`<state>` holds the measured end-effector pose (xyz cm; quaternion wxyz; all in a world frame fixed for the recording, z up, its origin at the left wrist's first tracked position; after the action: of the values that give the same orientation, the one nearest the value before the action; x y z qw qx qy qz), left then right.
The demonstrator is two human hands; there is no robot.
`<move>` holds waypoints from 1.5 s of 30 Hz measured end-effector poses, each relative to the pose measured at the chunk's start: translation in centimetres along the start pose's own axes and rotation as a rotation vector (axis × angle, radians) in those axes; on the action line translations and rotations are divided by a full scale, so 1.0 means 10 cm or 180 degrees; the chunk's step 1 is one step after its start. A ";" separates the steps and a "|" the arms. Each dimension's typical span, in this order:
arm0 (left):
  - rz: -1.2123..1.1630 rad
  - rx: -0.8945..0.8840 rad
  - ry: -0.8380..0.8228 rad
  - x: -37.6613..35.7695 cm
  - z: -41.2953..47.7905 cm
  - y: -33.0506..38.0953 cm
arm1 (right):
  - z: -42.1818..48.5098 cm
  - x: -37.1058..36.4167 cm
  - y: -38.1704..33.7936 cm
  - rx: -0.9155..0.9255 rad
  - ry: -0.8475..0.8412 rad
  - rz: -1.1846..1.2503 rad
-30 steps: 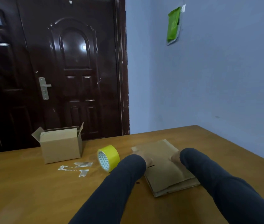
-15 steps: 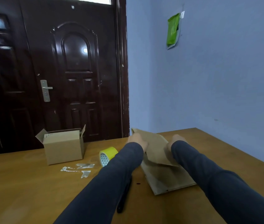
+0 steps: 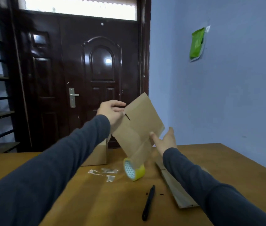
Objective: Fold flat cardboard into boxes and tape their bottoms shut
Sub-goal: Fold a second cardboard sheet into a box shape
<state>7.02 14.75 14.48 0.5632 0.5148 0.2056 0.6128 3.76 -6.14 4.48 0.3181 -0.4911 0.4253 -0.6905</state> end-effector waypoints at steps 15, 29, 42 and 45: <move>0.3574 -0.1198 0.0664 1.08 -0.66 -0.43 | 0.05 -1.35 -0.32 0.0863 -0.0072 0.1125; 0.0059 0.0497 0.1546 0.32 -0.91 -2.25 | -0.01 -1.60 0.27 0.0935 0.0423 0.1228; 0.0119 0.0158 0.1089 0.30 -0.92 -2.13 | -0.13 -1.54 0.27 0.1144 -0.0444 0.1346; -0.0529 0.0317 0.0987 0.27 -0.88 -2.22 | -0.19 -1.56 0.21 0.1186 -0.0537 0.1470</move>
<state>10.53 26.35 -6.30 0.5472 0.4227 0.3619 0.6252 6.91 6.84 -4.05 0.5854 -0.3702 0.3639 -0.6228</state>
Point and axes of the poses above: each hand's wrist, its own z-axis towards the middle knuckle, its own x-axis out of the back of the hand, y = z × x, the point moved 3 cm from there along z, towards the middle knuckle, and after that the axes turned 13 degrees about -y, right-handed, at the moved point
